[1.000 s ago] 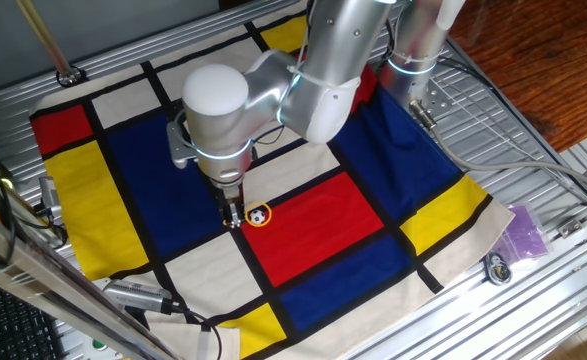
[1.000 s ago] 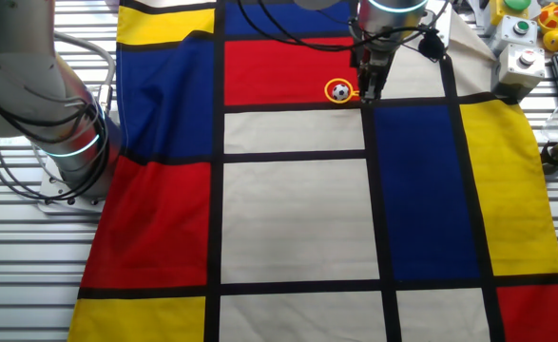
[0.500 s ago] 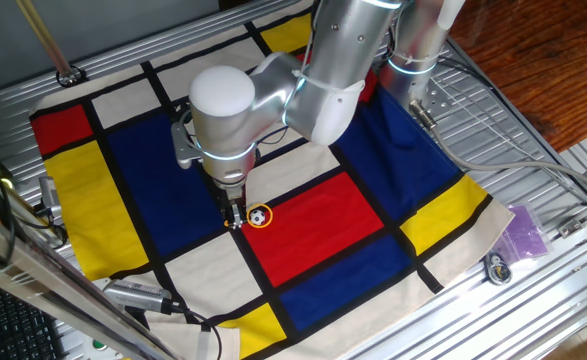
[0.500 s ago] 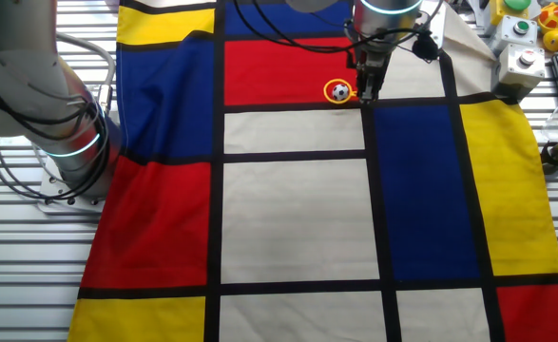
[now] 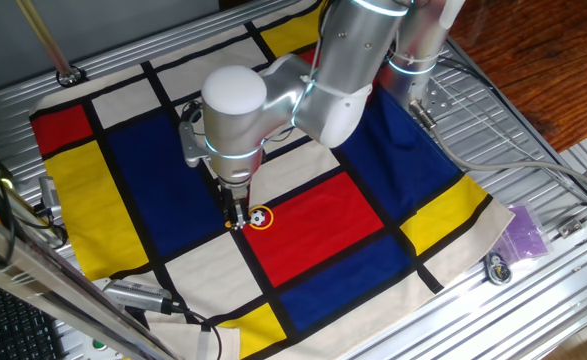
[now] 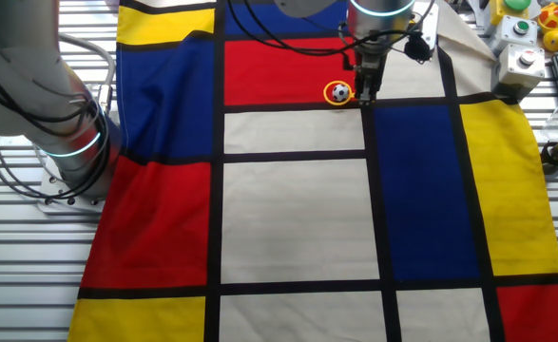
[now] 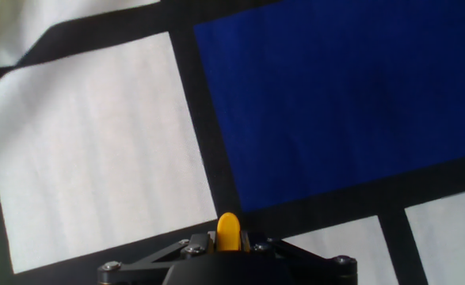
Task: Attach the bubble ring to the ball
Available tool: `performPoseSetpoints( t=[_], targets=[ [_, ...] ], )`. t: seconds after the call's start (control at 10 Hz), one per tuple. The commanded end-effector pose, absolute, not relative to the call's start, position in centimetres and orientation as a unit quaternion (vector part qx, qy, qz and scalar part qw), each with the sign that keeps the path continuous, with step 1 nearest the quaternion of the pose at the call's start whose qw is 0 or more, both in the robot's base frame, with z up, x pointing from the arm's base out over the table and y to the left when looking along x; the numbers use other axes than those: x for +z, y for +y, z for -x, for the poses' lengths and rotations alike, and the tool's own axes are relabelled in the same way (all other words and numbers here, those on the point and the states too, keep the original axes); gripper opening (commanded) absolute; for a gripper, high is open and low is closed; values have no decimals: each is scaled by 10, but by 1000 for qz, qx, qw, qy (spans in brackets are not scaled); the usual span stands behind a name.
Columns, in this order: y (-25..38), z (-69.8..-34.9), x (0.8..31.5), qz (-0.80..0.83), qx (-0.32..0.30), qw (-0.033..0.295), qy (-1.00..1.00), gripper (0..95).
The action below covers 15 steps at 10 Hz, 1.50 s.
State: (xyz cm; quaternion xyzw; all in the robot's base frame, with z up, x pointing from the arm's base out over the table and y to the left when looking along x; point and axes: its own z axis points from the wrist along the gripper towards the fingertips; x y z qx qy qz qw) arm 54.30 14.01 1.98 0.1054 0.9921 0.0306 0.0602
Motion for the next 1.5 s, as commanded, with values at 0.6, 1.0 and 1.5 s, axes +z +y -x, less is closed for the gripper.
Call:
performPoseSetpoints(
  t=[0.6,1.0,1.5],
  targets=[
    [140,-543,19,-89,26,60,994,190],
    [135,-546,27,-56,22,43,997,0],
    [98,-534,72,4,11,-5,1000,0]
  ],
)
